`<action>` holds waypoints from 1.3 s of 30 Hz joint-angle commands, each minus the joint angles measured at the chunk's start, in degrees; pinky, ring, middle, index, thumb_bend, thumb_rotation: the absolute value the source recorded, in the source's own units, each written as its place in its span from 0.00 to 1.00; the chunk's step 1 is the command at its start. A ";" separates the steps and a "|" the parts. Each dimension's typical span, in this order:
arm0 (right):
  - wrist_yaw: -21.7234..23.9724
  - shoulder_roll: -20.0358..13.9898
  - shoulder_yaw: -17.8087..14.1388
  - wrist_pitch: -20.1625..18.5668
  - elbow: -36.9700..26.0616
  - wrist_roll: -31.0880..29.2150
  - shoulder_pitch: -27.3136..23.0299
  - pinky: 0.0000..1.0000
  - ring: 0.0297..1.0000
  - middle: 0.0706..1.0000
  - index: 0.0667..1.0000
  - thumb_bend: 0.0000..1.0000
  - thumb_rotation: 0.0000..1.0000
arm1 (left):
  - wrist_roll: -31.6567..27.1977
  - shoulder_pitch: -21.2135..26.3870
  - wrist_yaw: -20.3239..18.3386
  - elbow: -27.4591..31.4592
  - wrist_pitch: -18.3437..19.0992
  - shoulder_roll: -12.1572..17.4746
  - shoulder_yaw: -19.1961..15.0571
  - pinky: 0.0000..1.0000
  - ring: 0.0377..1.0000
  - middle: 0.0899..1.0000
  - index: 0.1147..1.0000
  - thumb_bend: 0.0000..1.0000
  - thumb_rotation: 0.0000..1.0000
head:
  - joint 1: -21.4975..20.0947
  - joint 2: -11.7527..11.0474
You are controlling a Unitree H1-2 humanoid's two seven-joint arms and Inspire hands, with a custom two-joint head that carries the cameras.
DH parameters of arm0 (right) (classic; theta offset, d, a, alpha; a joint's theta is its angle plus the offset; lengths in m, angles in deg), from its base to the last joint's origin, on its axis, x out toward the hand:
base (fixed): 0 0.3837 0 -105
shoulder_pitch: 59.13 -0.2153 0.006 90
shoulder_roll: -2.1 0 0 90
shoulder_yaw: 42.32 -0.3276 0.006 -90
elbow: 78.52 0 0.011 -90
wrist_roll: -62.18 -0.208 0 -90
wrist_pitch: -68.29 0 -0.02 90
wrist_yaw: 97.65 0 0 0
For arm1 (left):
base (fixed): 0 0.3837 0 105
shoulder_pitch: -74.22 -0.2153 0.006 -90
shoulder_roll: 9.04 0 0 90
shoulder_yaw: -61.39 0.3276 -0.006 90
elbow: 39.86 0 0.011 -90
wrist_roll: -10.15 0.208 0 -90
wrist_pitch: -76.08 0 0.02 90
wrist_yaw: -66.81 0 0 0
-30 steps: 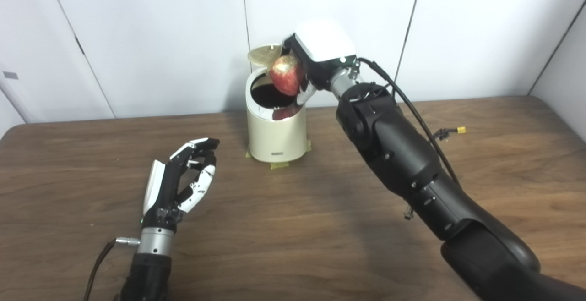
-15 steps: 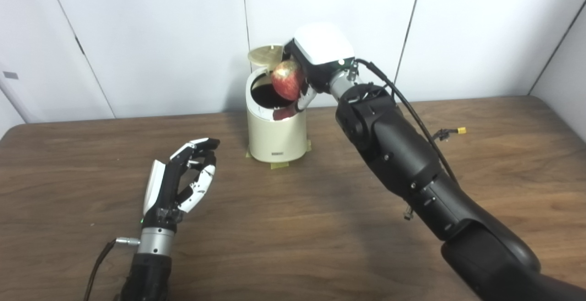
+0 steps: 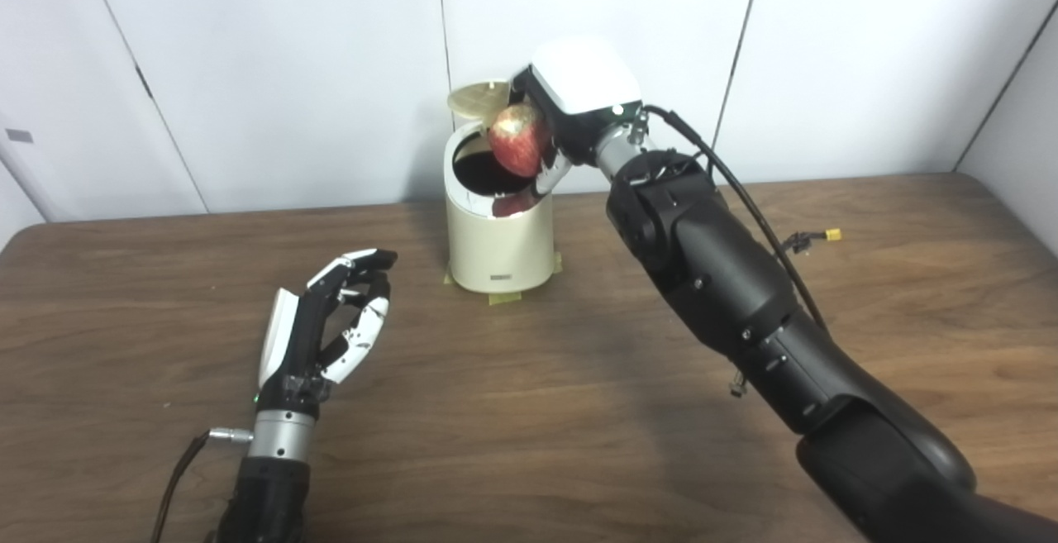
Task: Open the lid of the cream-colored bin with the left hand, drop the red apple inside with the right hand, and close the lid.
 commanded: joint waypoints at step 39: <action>-5.24 1.75 -1.20 -3.45 -1.34 0.58 -1.75 0.19 0.25 0.61 0.59 1.00 0.28 | 0.27 0.73 0.56 1.10 -0.90 0.07 0.14 0.58 0.70 0.72 0.69 0.28 0.58 | 0.03 0.33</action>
